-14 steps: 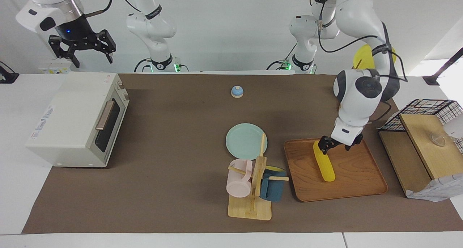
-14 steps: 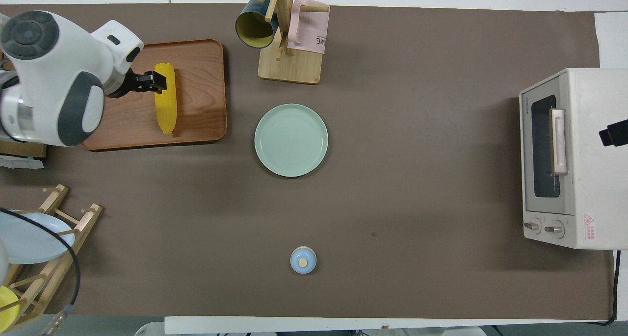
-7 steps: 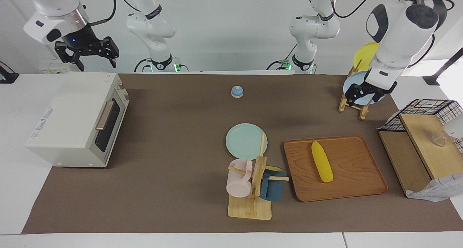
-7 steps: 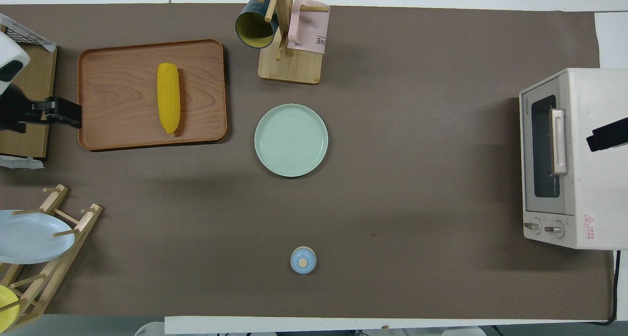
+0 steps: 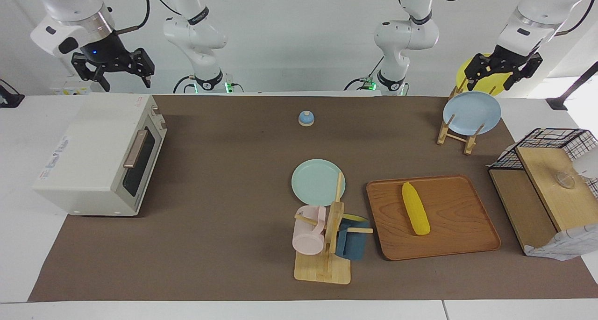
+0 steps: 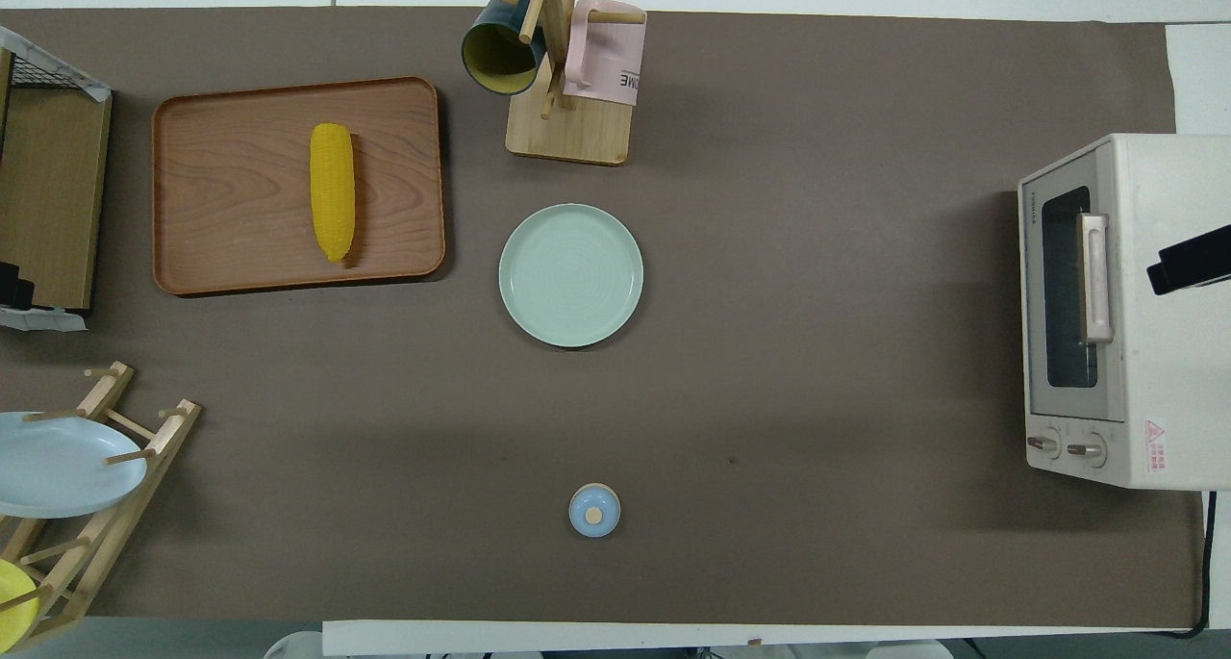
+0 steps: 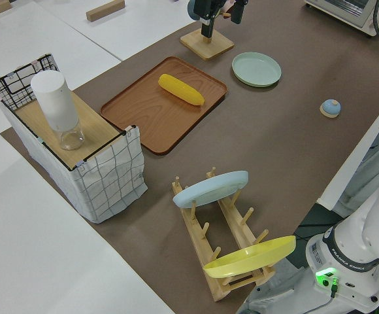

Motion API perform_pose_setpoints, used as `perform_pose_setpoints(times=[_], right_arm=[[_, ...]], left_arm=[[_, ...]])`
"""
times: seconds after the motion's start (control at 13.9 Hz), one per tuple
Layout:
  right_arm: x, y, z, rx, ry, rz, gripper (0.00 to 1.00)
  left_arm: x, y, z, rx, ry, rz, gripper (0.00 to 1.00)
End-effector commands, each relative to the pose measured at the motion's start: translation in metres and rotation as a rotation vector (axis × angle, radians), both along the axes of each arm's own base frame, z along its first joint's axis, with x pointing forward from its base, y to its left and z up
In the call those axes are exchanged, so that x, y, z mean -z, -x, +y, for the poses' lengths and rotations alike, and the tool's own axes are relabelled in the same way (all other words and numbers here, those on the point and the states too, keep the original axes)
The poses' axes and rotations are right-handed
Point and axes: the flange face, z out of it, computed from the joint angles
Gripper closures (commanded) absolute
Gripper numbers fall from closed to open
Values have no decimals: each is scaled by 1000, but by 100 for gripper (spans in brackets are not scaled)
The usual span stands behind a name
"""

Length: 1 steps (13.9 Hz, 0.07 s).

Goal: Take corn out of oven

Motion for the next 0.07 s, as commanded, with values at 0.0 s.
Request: perform_pose_setpoints(times=[0.0], right_arm=[[0, 8, -4, 24, -14, 6, 0]], left_arm=[[-2, 4, 0, 17, 20, 12, 0]])
